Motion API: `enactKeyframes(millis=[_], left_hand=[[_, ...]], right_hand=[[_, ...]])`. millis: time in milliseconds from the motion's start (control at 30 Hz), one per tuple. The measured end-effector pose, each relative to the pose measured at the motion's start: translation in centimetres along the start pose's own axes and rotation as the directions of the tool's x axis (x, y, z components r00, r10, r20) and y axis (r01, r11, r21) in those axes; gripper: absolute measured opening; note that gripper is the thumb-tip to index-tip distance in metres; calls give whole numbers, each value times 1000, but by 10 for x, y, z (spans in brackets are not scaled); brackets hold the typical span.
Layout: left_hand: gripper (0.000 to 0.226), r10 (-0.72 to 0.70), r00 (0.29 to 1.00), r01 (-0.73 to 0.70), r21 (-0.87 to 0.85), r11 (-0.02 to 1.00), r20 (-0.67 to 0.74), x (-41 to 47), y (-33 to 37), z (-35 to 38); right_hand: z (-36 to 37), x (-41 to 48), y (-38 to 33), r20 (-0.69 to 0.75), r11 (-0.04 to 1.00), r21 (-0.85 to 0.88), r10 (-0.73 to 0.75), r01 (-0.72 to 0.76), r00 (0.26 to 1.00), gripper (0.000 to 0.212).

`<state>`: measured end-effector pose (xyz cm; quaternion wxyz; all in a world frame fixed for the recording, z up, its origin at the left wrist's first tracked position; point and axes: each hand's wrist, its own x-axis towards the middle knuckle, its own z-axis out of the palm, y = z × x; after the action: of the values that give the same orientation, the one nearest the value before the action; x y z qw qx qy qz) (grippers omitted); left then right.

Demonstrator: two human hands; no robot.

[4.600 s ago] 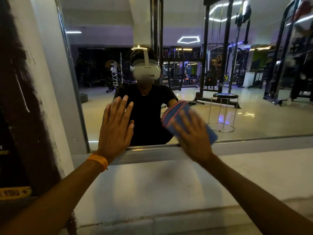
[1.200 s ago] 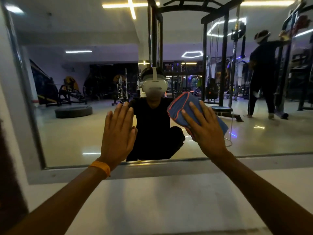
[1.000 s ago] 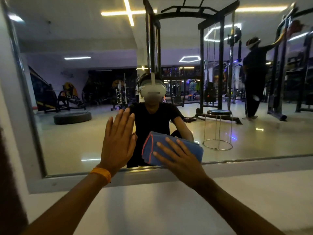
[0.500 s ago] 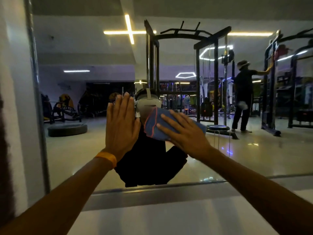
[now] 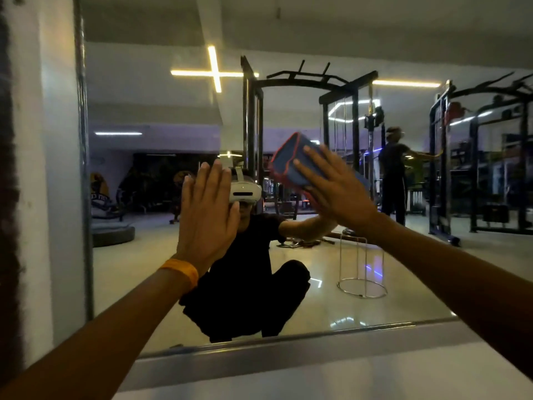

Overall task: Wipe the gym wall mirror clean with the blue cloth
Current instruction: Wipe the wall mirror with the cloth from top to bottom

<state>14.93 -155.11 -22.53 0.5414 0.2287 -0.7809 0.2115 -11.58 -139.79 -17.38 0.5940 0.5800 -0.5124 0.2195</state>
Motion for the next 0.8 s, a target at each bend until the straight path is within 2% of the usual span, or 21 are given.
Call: enactKeyframes(millis=[67, 100, 133, 167, 233, 300, 333, 367, 400, 433, 467, 500, 533, 567, 600, 633, 667, 700, 733, 767, 800], left_hand=[[70, 37, 999, -37, -13, 999, 14, 1, -4, 1], [70, 48, 999, -48, -15, 999, 14, 1, -4, 2], [70, 50, 999, -50, -15, 999, 9, 1, -3, 4], [71, 44, 999, -44, -18, 999, 3, 1, -2, 6], [71, 26, 1000, -26, -23, 999, -12, 0, -1, 10], [72, 24, 999, -24, -7, 1000, -33, 0, 1, 14], [73, 23, 999, -23, 0, 1000, -36, 0, 0, 15], [74, 25, 999, -24, 5, 1000, -34, 0, -1, 16], [74, 21, 999, -21, 9, 1000, -36, -1, -1, 17], [75, 15, 999, -15, 12, 1000, -40, -3, 0, 18], [75, 9, 999, -9, 7, 1000, -43, -5, 2, 18], [75, 3, 999, -4, -7, 1000, -44, -6, 4, 18], [75, -1, 999, -1, -25, 1000, -47, -7, 6, 18], [75, 5, 999, -7, -36, 999, -49, -9, 9, 17], [74, 28, 999, -30, -38, 999, -45, -10, 12, 18], [73, 61, 997, -62, -35, 997, -37, -11, 17, 19], [72, 87, 996, -88, -32, 996, -31, -14, 23, 21], [71, 97, 995, -98, -32, 995, -28, -15, 30, 24], [71, 94, 995, -95, -40, 995, -25, -16, 37, 28], [71, 84, 996, -85, -49, 995, -21, -16, 45, 33], [71, 79, 997, -80, -52, 995, -21, -17, 52, 37]], right_hand=[[-9, 6, 18, -89, 928, 87, 368, -361, 925, 55], [-9, 5, 14, -110, 858, 156, 507, -489, 855, 55], [-5, 3, 0, -112, 820, 190, 564, -540, 818, 56], [1, -3, -21, -95, 836, 176, 540, -520, 836, 57], [9, -29, -64, 20, 962, 143, 233, -233, 972, 57], [7, -52, -70, 89, 990, 120, -88, 77, 992, 57], [4, -56, -61, 66, 994, 74, -91, 86, 994, 56], [6, -58, -49, 14, 999, 23, 27, -28, 1000, 57], [4, -55, -35, -56, 975, 23, 224, -223, 973, 58], [-3, -48, -24, -124, 901, 75, 434, -428, 892, 61], [-8, -42, -15, -158, 771, 184, 636, -610, 756, 63], [-12, -37, -14, -130, 639, 280, 765, -717, 631, 65], [-16, -37, -20, -79, 580, 320, 804, -749, 589, 65], [-18, -45, -28, -39, 646, 280, 747, -710, 664, 64], [-16, -60, -35, -5, 799, 193, 581, -570, 814, 61], [-12, -79, -37, 54, 935, 114, 333, -337, 941, 59], [-8, -98, -34, 134, 992, 67, 97, -106, 986, 58], [-5, -111, -24, 179, 999, 32, -47, 42, 983, 57], [-4, -119, -9, 186, 996, 15, -94, 93, 978, 57], [-6, -121, 1, 153, 998, 1, -55, 56, 987, 57], [-7, -122, 11, 97, 998, 15, 58, -60, 994, 57]])
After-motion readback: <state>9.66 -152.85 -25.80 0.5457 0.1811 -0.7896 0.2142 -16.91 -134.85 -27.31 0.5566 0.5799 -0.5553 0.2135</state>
